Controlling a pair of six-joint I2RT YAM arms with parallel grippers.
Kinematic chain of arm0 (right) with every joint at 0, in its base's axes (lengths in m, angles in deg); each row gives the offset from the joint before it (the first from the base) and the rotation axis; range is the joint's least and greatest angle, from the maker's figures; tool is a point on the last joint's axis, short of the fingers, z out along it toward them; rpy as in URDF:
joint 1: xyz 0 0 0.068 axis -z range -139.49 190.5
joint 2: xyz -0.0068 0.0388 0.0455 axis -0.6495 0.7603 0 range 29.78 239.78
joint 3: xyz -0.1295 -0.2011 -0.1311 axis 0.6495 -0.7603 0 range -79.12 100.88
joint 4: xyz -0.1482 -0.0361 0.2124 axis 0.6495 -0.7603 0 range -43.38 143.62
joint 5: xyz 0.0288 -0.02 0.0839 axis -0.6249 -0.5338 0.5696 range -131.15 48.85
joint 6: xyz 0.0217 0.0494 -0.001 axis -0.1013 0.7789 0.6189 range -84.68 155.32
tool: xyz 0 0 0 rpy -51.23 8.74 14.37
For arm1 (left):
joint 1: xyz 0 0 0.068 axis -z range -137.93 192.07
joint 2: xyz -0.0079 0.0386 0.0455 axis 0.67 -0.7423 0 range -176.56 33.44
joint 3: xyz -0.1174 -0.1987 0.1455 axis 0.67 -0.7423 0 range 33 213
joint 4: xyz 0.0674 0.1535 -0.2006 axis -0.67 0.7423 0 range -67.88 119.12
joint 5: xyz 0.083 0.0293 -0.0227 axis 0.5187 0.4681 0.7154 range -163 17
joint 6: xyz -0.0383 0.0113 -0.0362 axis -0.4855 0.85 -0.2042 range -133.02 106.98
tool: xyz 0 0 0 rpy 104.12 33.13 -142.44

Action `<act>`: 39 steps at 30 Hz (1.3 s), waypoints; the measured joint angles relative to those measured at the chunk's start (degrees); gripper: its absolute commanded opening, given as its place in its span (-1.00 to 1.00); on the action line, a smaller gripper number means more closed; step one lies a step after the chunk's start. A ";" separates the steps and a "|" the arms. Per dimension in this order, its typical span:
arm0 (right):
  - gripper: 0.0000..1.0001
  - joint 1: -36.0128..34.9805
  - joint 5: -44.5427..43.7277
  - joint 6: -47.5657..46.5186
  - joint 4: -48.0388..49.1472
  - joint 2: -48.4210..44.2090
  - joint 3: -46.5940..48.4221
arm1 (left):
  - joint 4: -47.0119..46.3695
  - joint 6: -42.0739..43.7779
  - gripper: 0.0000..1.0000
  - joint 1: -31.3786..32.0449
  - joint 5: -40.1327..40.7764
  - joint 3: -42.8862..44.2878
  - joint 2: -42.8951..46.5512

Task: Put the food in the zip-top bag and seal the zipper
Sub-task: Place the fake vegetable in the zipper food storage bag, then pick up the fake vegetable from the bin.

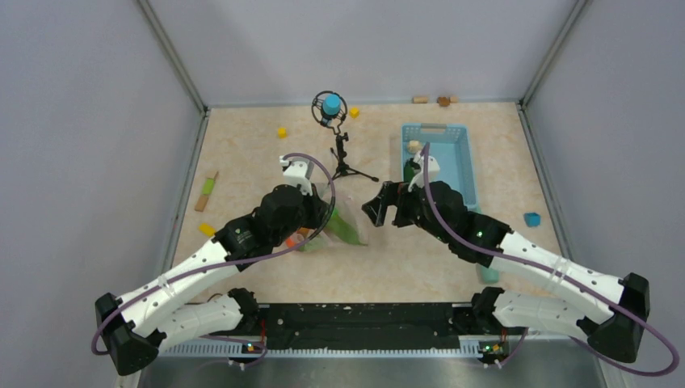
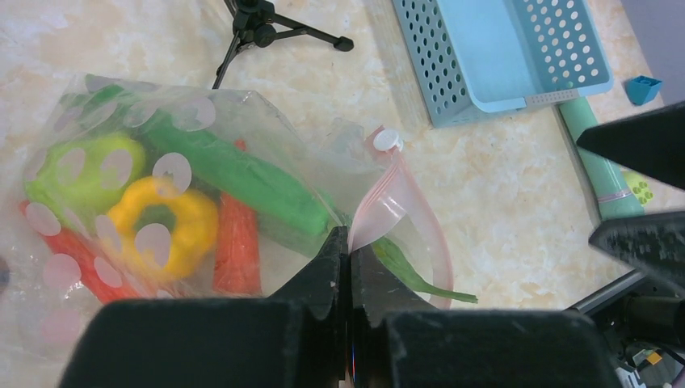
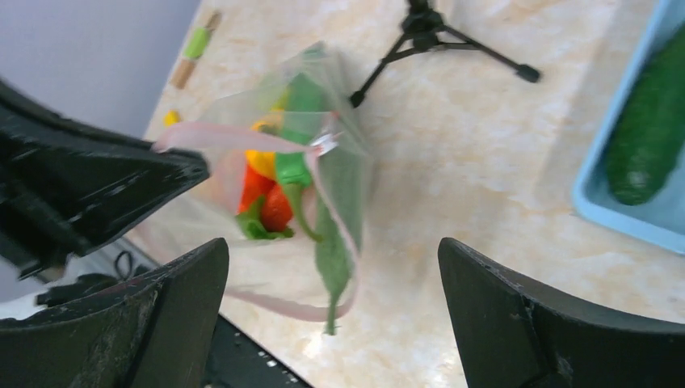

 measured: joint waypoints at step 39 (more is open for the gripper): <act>0.22 39.19 11.74 -5.46 -4.15 47.39 21.70 | -5.88 7.80 -1.00 -0.15 0.37 -0.90 -3.78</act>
